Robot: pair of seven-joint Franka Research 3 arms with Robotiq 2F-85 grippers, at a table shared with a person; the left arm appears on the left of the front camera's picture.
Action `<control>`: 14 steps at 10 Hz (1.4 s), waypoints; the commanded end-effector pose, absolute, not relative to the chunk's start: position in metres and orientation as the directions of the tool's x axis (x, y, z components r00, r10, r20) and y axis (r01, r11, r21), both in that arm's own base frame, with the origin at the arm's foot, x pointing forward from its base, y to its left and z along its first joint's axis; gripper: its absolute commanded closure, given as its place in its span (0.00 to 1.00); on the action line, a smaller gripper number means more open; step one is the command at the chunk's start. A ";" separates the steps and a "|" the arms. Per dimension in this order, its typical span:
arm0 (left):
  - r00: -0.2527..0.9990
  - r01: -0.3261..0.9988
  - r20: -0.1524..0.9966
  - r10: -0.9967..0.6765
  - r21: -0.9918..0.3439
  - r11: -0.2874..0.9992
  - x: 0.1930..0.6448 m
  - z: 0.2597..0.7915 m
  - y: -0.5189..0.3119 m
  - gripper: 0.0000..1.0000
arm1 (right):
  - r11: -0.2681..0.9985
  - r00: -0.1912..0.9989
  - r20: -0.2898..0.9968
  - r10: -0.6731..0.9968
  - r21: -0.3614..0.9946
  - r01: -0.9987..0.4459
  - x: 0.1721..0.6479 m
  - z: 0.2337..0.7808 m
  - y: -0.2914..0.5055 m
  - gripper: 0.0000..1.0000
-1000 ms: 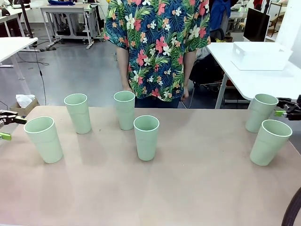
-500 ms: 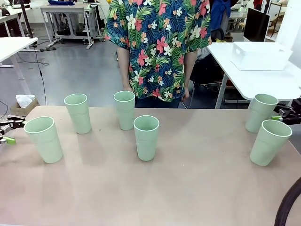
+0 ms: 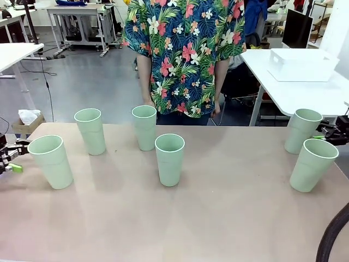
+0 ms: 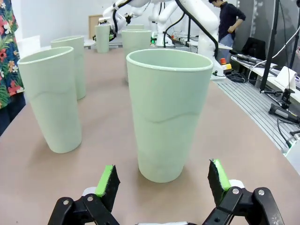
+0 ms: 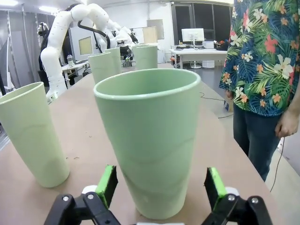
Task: Stack the cups and store them in the basket.
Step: Pick up two Reusable plastic cups , one in each hand.
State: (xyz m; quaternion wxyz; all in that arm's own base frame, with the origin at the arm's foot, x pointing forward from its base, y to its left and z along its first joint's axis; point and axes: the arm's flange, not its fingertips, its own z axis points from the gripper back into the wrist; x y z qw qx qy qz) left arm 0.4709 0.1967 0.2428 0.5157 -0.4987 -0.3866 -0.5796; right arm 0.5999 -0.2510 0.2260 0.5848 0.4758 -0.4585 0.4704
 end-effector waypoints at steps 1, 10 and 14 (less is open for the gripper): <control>-0.031 0.976 0.988 -0.153 -0.003 -0.220 0.471 0.246 0.199 0.00 | 0.102 0.128 0.983 0.130 0.115 -0.988 0.601 0.227 -0.252 0.00; -0.065 0.958 0.994 -0.086 0.038 -0.283 0.472 0.228 0.175 0.00 | 0.105 0.128 0.989 0.079 0.119 -0.987 0.593 0.229 -0.246 0.00; -0.069 0.964 0.994 -0.083 0.045 -0.261 0.471 0.218 0.150 0.00 | 0.114 0.139 0.987 0.074 0.130 -0.985 0.591 0.229 -0.242 0.00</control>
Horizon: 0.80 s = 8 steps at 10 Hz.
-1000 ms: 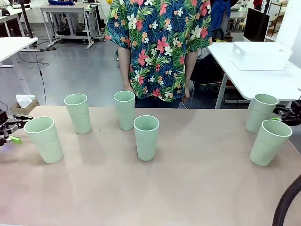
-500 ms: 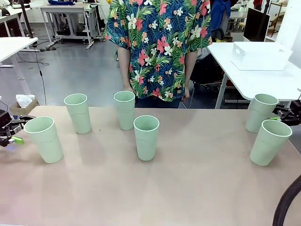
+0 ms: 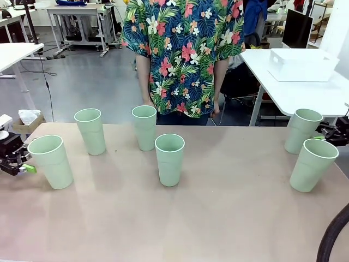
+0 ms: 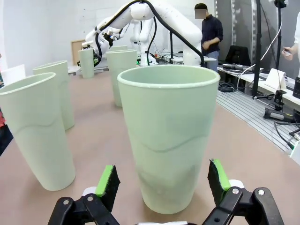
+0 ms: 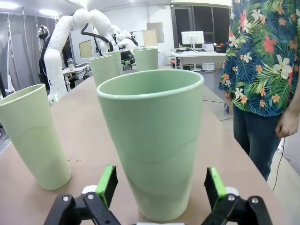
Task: Stack the cups and store them in the basket.
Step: Pick up two Reusable plastic cups , one in each hand.
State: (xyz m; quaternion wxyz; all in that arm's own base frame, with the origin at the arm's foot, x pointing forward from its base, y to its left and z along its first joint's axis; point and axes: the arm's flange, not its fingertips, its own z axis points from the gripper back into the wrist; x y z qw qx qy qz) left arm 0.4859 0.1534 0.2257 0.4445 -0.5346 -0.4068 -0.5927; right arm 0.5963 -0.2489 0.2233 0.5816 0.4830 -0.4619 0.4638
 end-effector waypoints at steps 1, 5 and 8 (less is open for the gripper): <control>-0.067 0.966 0.995 -0.077 0.045 -0.253 0.469 0.217 0.144 0.00 | 0.116 0.140 0.987 0.073 0.131 -0.984 0.591 0.230 -0.241 0.00; -0.044 0.969 0.998 -0.047 0.031 -0.243 0.462 0.218 0.133 0.00 | 0.120 0.147 0.987 0.063 0.138 -0.983 0.590 0.231 -0.235 0.00; -0.050 0.970 0.999 -0.023 0.043 -0.239 0.457 0.218 0.115 0.00 | 0.129 0.152 0.987 0.053 0.144 -0.981 0.589 0.232 -0.232 0.00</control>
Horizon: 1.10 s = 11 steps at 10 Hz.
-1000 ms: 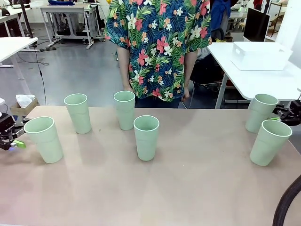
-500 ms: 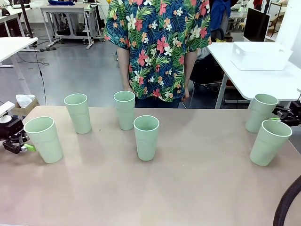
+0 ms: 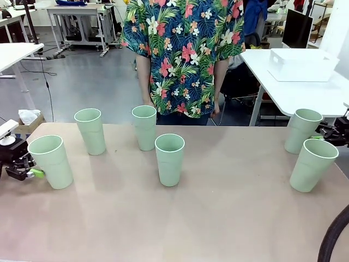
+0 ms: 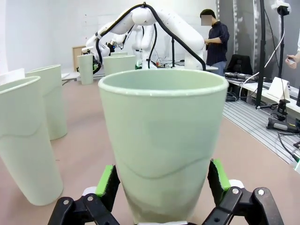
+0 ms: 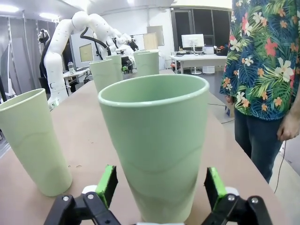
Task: Stack the cups and store them in the basket.
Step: Pick up two Reusable plastic cups , one in each hand.
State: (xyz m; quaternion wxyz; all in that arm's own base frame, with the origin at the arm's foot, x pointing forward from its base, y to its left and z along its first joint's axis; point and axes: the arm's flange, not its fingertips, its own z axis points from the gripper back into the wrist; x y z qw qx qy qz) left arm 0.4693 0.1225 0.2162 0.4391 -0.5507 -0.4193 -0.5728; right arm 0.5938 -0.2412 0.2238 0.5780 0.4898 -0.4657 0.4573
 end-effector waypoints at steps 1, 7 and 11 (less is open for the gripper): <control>-0.058 0.972 0.998 -0.020 0.052 -0.231 0.457 0.217 0.110 0.00 | 0.133 0.154 0.987 0.047 0.146 -0.980 0.589 0.232 -0.231 0.00; -0.050 0.968 0.999 -0.004 0.047 -0.247 0.454 0.213 0.086 0.00 | 0.126 0.172 0.985 0.032 0.167 -0.978 0.587 0.235 -0.218 0.00; -0.047 0.968 0.999 0.015 0.050 -0.247 0.453 0.208 0.072 0.00 | 0.123 0.206 0.978 0.026 0.201 -0.972 0.586 0.238 -0.208 0.00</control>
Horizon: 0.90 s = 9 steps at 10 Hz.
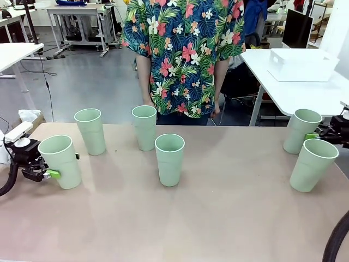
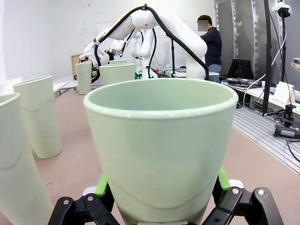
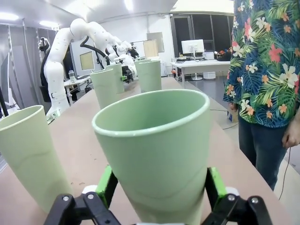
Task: Stack the cups and store them in the basket.
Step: Pick up two Reusable plastic cups , one in each hand.
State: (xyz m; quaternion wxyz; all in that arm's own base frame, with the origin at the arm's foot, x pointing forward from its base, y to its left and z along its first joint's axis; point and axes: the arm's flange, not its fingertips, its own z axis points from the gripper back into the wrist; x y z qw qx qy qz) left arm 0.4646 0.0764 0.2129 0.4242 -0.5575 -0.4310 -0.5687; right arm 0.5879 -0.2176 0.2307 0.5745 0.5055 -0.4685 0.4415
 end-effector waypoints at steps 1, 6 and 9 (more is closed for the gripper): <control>-0.043 0.968 0.999 0.018 0.046 -0.249 0.453 0.206 0.069 0.00 | 0.119 0.217 0.976 0.031 0.212 -0.970 0.587 0.237 -0.205 0.00; -0.046 0.964 0.999 0.013 0.047 -0.260 0.456 0.205 0.065 0.00 | 0.128 0.212 0.977 0.025 0.208 -0.970 0.597 0.232 -0.193 0.00; -0.041 0.965 0.999 0.025 0.046 -0.257 0.456 0.206 0.061 0.00 | 0.118 0.210 0.977 0.023 0.206 -0.971 0.596 0.232 -0.191 0.00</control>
